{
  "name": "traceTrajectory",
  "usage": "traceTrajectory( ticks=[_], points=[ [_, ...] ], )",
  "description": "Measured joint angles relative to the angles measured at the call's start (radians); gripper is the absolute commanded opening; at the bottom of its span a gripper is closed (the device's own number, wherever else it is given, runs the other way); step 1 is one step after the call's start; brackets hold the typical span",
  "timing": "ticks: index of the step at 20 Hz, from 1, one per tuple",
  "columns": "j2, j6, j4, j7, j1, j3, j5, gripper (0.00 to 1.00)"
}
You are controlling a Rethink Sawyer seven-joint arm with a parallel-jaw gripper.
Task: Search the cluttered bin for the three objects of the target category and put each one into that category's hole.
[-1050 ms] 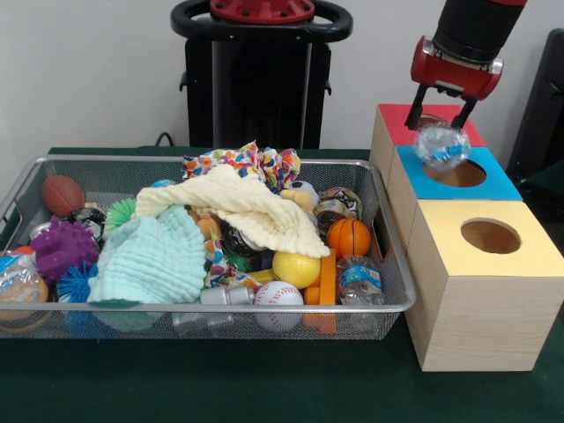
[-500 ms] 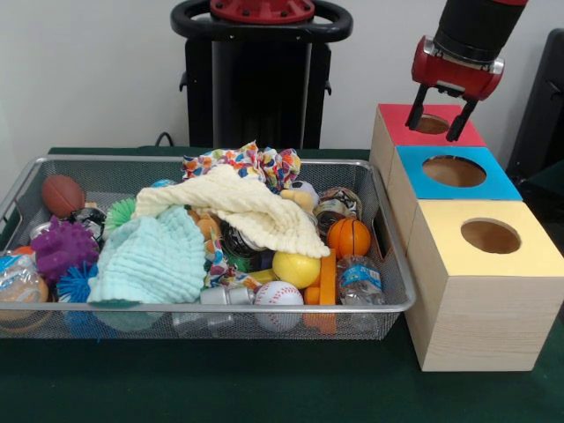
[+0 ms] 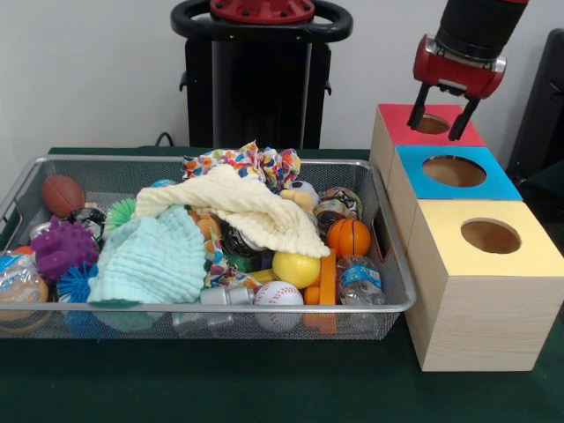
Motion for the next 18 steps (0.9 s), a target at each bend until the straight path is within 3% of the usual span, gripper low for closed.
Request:
traceTrajectory(
  ticks=[9, 18],
  points=[
    [-0.13, 0.0, 0.046, 0.0, -0.031, -0.006, -0.037, 1.0],
    [-0.213, 0.0, 0.063, 0.0, -0.174, -0.003, -0.125, 1.0]
  ],
)
